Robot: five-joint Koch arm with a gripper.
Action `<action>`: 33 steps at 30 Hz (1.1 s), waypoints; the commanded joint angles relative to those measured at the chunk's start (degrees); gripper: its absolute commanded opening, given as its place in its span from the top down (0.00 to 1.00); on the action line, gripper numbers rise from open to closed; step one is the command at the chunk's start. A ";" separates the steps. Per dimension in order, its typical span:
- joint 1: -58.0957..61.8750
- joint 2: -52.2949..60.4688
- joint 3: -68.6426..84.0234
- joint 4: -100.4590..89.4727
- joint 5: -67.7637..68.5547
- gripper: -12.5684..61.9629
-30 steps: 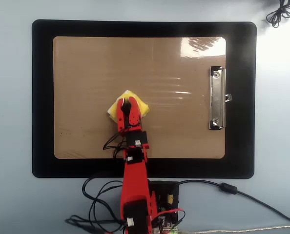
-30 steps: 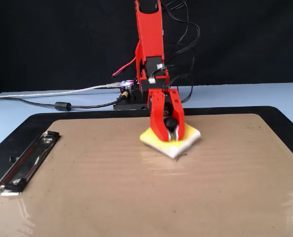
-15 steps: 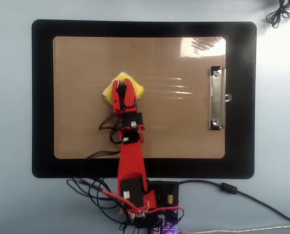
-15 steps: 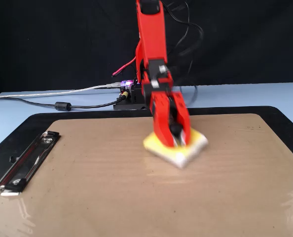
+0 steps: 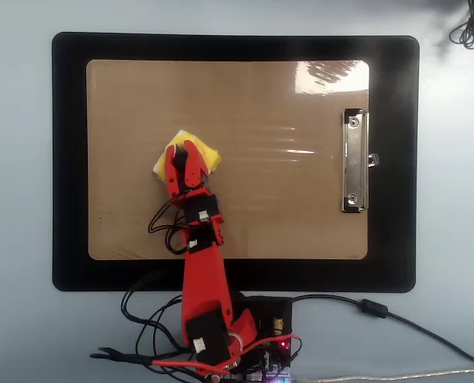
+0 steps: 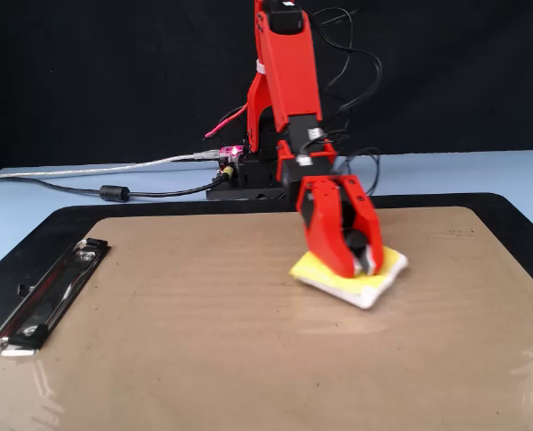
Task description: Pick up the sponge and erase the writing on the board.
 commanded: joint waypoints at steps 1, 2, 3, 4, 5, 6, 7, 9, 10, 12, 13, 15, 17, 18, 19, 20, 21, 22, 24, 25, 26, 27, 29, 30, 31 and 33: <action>-13.71 2.29 0.53 -0.53 -3.96 0.94; -17.84 2.37 0.53 -0.53 -6.24 0.94; -23.64 2.46 0.70 -0.53 -9.93 0.94; -29.00 2.55 0.79 -0.53 -14.68 0.94; -33.22 2.64 0.97 -0.44 -18.98 0.94; -35.86 2.90 1.85 -0.26 -21.88 0.94; -36.56 3.69 3.96 -0.35 -22.76 0.94; -36.39 8.09 10.28 -0.18 -21.97 0.94; -36.30 10.20 12.83 -0.18 -21.62 0.94; -36.30 16.00 18.81 0.00 -21.53 0.94; -36.21 19.16 21.88 0.00 -21.45 0.94; -35.86 21.62 24.17 0.00 -21.45 0.94; -35.24 20.65 23.55 -0.09 -21.36 0.94; -35.07 19.34 22.68 -0.09 -21.18 0.94; -34.28 17.31 21.45 -0.26 -21.01 0.92; -33.57 16.17 20.74 -0.53 -21.01 0.86; -33.31 15.64 19.95 -0.88 -21.27 0.70; -33.40 15.64 18.81 -0.53 -21.09 0.53; -33.49 15.12 16.61 -0.35 -21.18 0.40; -33.57 14.77 15.91 -0.44 -21.18 0.40; -33.57 14.50 15.29 -0.53 -21.27 0.40; -33.57 14.50 14.68 -0.53 -21.27 0.39; -33.40 14.94 13.71 -0.70 -21.71 0.38; -32.96 15.21 12.66 -0.88 -21.80 0.38; -32.78 15.82 11.34 -0.70 -21.80 0.38; -30.59 17.23 6.33 -0.62 -21.80 0.38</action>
